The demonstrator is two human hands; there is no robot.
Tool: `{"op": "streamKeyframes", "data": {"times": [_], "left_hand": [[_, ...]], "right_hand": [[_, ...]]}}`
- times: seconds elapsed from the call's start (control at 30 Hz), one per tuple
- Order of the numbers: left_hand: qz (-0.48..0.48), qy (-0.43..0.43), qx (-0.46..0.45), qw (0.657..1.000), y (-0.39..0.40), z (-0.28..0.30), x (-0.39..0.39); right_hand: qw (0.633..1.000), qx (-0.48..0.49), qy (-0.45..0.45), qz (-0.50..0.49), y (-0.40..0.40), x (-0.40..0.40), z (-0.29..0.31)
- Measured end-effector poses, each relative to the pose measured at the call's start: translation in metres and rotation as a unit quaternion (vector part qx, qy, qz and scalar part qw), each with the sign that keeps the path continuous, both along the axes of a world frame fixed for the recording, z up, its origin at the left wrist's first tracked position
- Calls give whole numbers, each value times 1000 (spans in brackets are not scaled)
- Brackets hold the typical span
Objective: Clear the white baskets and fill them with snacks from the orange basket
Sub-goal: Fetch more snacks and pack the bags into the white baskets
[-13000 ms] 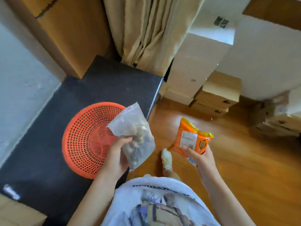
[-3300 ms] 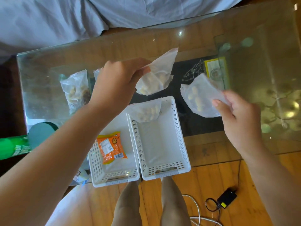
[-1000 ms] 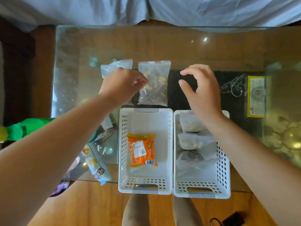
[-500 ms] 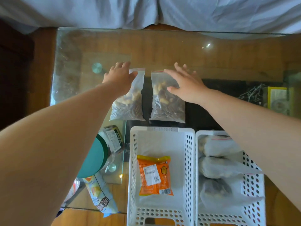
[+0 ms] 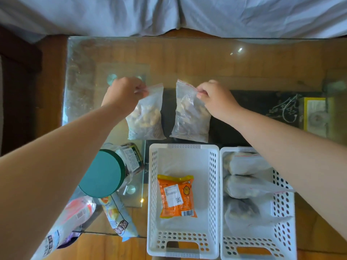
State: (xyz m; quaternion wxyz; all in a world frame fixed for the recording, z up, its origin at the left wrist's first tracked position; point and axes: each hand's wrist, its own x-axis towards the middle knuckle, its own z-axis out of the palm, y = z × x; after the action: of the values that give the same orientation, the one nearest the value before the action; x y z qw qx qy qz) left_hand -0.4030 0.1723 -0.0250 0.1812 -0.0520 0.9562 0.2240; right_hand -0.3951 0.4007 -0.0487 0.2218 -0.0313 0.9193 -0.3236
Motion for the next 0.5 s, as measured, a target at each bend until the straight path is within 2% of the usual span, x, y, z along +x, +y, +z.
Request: {"op": "streamKeyframes", "data": {"times": [0.13, 0.3, 0.5], "left_hand": [[-10, 0, 49, 999, 7, 33, 17], [-38, 8, 68, 997, 27, 63, 37], [-8, 114, 122, 986, 58, 76, 46]], "right_hand": [[999, -32, 18, -17, 14, 20, 28], [997, -43, 37, -58, 32, 48, 60], [982, -32, 128, -134, 70, 60, 88]]}}
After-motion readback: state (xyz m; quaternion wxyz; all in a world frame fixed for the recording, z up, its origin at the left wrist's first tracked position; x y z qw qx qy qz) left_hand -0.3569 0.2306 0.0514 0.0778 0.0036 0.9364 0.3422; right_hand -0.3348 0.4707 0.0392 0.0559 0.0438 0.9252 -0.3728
